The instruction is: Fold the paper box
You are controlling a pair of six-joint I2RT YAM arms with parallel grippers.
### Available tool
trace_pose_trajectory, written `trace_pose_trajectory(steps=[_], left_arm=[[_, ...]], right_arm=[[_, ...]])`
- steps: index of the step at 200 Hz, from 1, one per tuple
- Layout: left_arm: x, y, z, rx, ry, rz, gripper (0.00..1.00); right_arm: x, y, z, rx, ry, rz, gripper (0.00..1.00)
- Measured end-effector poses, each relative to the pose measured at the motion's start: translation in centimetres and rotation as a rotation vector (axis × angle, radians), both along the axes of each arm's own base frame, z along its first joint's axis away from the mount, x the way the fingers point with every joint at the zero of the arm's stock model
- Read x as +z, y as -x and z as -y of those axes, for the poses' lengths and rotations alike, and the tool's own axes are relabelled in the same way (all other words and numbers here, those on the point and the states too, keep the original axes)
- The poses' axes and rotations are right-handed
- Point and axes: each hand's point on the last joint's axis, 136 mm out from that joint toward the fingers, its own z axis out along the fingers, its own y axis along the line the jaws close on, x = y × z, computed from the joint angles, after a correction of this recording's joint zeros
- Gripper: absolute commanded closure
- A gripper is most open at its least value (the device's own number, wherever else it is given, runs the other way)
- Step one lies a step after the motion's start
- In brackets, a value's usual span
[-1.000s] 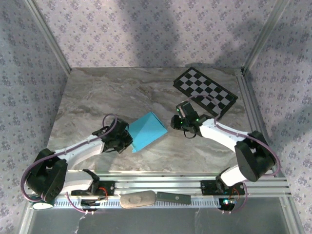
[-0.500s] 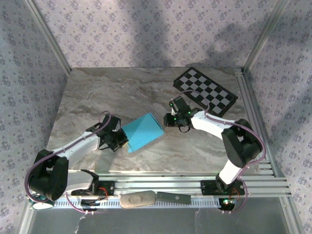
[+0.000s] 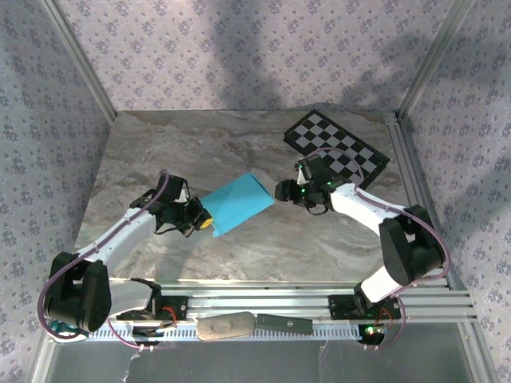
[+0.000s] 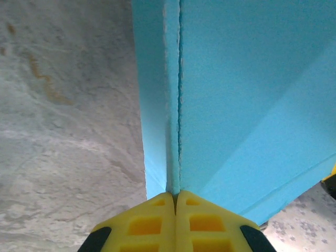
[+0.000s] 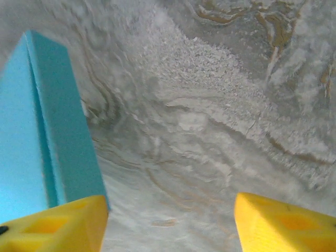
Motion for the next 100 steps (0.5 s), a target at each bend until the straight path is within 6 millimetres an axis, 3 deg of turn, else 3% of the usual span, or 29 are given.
trace_pose_trajectory(steps=[16,36,61,100], left_arm=[[0.3,-0.1,0.2,0.0,0.018,-0.002,1.0],[0.4,0.0,0.4,0.003,0.036,-0.013,1.0],[0.7,-0.1,0.7,0.012,0.058,-0.017,1.0],[1.0,-0.4,0.9,0.02,0.077,-0.015,1.0]], right_arm=[[1.1,0.6,-0.3,-0.06,-0.103,-0.001,0.22],[1.9,2.6,-0.4,-0.145,-0.235,0.006,0.12],[2.3,5.1,-2.0,-0.183,-0.348,-0.026,0.11],[3.8,5.5,-5.2,-0.187,-0.472,-0.024,0.12]])
